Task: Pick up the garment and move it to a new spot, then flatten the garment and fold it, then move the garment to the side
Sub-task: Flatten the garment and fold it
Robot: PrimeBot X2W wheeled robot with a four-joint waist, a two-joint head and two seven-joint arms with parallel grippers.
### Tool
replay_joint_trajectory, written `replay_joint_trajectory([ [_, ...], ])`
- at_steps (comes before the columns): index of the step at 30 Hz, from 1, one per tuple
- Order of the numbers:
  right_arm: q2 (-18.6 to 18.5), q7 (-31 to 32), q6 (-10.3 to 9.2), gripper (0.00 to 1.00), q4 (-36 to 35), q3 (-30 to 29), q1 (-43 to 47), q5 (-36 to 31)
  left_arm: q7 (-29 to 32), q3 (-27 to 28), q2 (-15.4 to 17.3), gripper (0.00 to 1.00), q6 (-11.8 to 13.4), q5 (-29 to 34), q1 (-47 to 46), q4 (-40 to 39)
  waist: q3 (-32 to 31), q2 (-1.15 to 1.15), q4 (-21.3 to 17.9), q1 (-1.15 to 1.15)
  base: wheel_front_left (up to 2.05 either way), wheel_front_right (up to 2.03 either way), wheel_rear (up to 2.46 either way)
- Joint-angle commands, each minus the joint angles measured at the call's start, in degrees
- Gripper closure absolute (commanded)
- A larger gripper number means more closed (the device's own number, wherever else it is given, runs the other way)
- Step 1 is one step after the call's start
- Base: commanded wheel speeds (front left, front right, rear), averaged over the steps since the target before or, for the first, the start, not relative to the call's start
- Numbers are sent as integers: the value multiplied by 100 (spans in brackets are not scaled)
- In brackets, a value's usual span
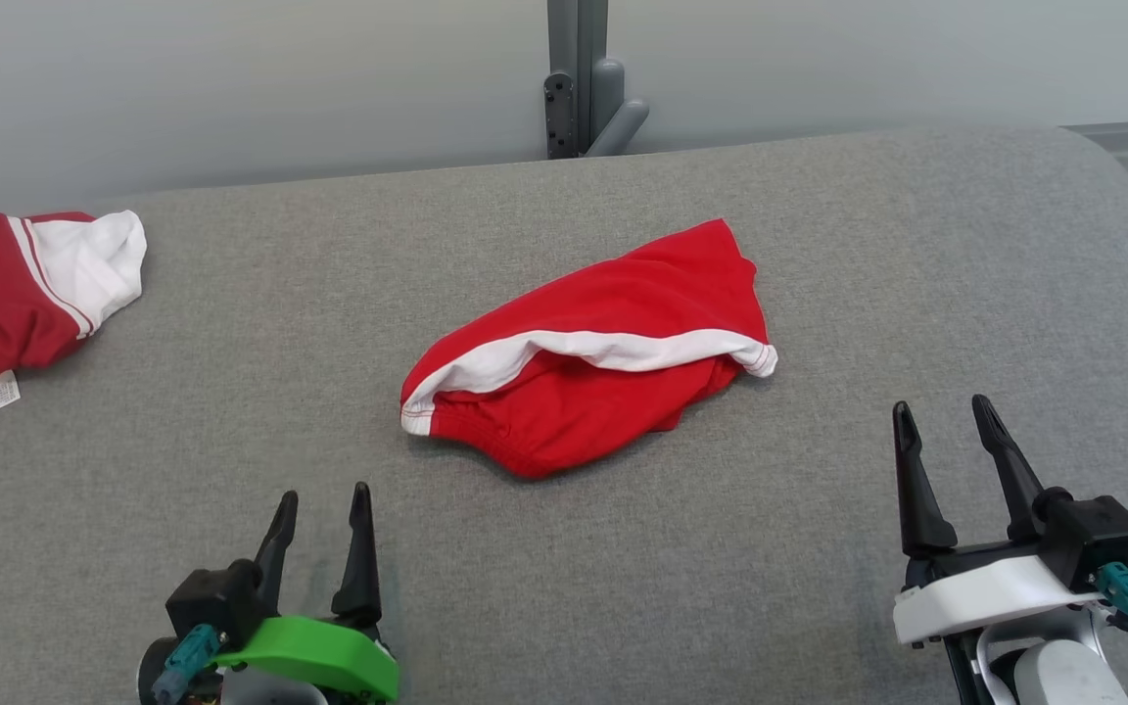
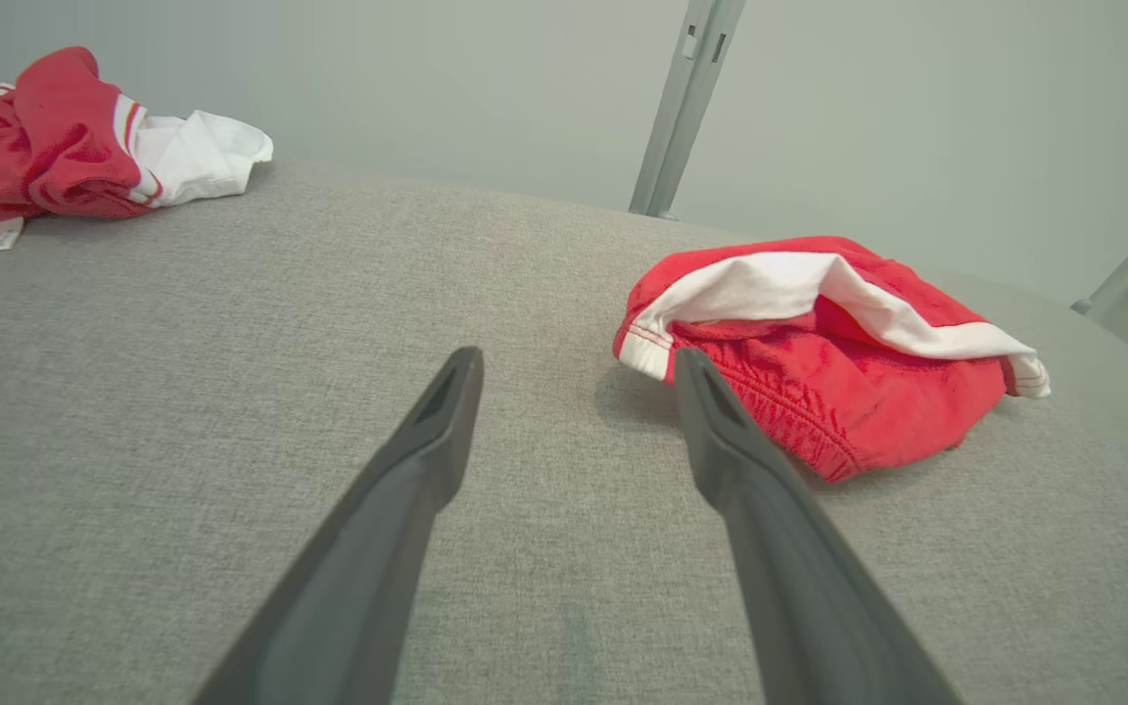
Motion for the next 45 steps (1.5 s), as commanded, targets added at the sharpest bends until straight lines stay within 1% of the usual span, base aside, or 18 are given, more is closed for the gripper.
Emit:
replay_joint_trajectory([
  [1,-15,-19,-2,0,10,2,-75,45,-3,-83,3,0,-31,-199,-168,71,58,18,-17,0,0,0,0],
  [3,-15,-20,-2,0,11,11,-105,48,16,-246,5,0,26,-623,-307,219,117,18,-36,0,0,0,0],
  [4,-15,-19,-2,0,21,15,-135,60,111,-431,5,0,73,-1034,-483,362,188,18,-61,0,0,0,0],
  [7,-14,-20,-2,0,20,26,-198,66,275,-693,6,0,125,-1609,-764,565,307,18,-107,0,0,0,0],
  [12,-16,-20,-2,0,16,66,-305,79,400,-989,7,0,222,-2168,-1275,1022,521,18,-242,0,0,0,0],
  [17,-14,-20,-2,0,0,88,-374,101,423,-1094,10,0,307,-2834,-1660,1514,683,18,-403,0,0,0,0],
  [19,-16,-20,-2,0,-4,81,-388,106,406,-1103,10,0,291,-2958,-1719,1596,708,18,-427,0,0,0,0],
  [20,-14,-20,-2,0,-11,76,-399,115,348,-1114,10,0,260,-3203,-1833,1720,750,18,-468,0,0,0,0],
  [24,-14,-20,-2,0,-19,70,-408,104,237,-1142,10,0,159,-3609,-2006,1894,795,18,-516,0,0,0,0],
  [30,-15,-20,-2,0,-22,82,-407,110,83,-1097,9,0,54,-3799,-2194,2022,802,18,-550,0,0,0,0],
  [32,-14,-20,-2,0,-29,82,-398,107,34,-1069,10,7,9,-3771,-2222,2017,794,18,-552,0,0,0,0],
  [33,-14,-20,-2,0,-29,80,-388,102,33,-1056,9,16,-4,-3761,-2227,2004,788,18,-549,0,0,0,0],
  [37,-14,-20,-2,0,-19,69,-347,89,-9,-1007,9,40,-52,-3705,-2139,1908,759,18,-526,0,0,0,0],
  [38,-15,-20,-1,0,-17,70,-337,88,-13,-987,9,41,-59,-3692,-2095,1864,754,18,-519,0,0,0,0],
  [41,-14,-20,-1,0,-19,64,-326,89,-9,-844,10,39,-85,-3647,-1985,1657,747,18,-483,0,0,0,0],
  [42,-14,-20,-2,0,-20,64,-325,91,-8,-809,10,41,-89,-3646,-1943,1587,747,18,-470,0,0,0,0],
  [44,-15,-20,-2,0,-18,71,-331,88,-6,-774,9,51,-96,-3608,-1886,1476,750,18,-441,0,0,0,0],
  [45,-14,-20,-2,0,-11,80,-335,84,-7,-765,10,54,-98,-3591,-1874,1433,751,18,-429,0,0,0,0],
])
